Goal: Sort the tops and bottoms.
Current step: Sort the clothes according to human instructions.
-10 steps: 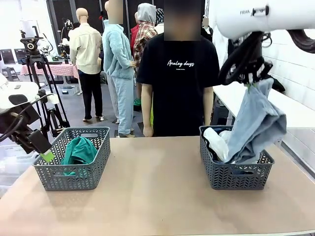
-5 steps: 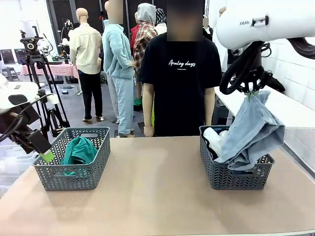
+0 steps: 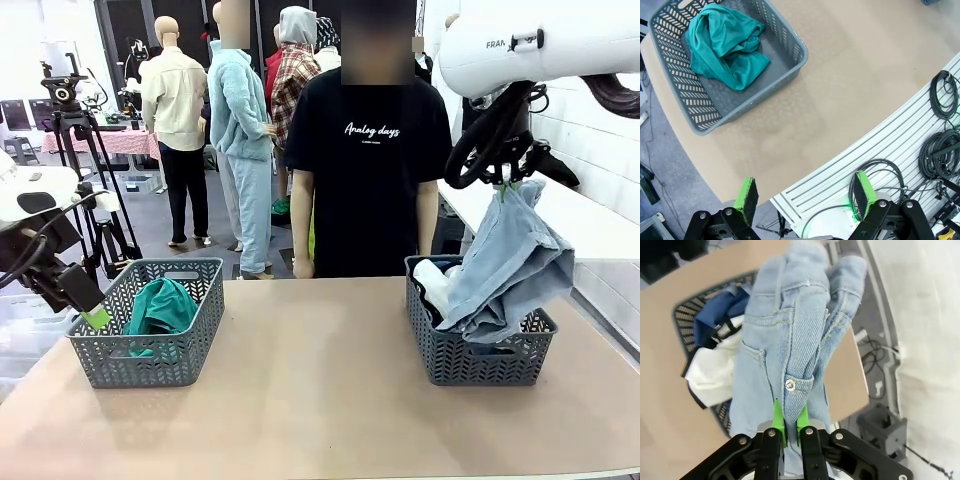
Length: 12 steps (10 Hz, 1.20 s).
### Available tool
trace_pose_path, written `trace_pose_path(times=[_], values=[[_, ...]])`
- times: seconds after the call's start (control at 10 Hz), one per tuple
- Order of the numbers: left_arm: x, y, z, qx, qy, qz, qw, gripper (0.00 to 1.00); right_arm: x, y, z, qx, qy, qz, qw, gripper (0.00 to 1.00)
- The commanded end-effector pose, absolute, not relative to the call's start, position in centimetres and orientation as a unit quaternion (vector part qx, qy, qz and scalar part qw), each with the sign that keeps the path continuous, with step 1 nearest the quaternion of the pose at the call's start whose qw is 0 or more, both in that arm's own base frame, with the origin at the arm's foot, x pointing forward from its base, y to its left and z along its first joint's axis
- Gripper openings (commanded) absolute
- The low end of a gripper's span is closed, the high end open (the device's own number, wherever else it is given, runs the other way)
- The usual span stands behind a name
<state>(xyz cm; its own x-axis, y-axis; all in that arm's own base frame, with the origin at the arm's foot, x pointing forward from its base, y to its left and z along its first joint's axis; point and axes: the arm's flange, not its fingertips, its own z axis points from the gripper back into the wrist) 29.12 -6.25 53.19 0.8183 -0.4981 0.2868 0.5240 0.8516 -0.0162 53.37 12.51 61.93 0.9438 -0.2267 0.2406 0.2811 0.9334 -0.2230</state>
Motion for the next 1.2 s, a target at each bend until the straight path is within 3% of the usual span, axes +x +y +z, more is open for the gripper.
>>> trace_pose_path(times=[0.0, 0.1, 0.3, 0.8, 1.0, 1.1], values=[[28.9, -6.0, 52.8, -0.05, -0.136, -0.273, 0.951, 1.0, 57.6, 11.2, 61.3, -0.065, -0.13, -0.093, 0.985, 0.0], [28.9, -6.0, 52.8, -0.05, -0.136, -0.273, 0.951, 1.0, 59.4, 10.5, 61.3, -0.066, -0.158, -0.098, 0.98, 0.0], [28.9, -6.0, 52.8, -0.05, -0.136, -0.273, 0.951, 1.0, 60.8, 10.5, 60.3, -0.029, -0.14, -0.078, 0.987, 0.0], [28.9, -6.0, 52.8, -0.05, -0.136, -0.273, 0.951, 1.0, 60.5, 11.0, 50.5, 0.093, -0.032, -0.033, 0.995, 0.0], [28.9, -6.0, 52.8, -0.05, -0.136, -0.273, 0.951, 1.0, 61.1, 10.2, 50.4, 0.068, -0.025, -0.091, 0.993, 0.0], [28.9, -6.0, 52.8, -0.05, -0.136, -0.273, 0.951, 1.0, 61.0, 11.8, 50.1, 0.083, -0.024, -0.043, 0.995, 0.0]])
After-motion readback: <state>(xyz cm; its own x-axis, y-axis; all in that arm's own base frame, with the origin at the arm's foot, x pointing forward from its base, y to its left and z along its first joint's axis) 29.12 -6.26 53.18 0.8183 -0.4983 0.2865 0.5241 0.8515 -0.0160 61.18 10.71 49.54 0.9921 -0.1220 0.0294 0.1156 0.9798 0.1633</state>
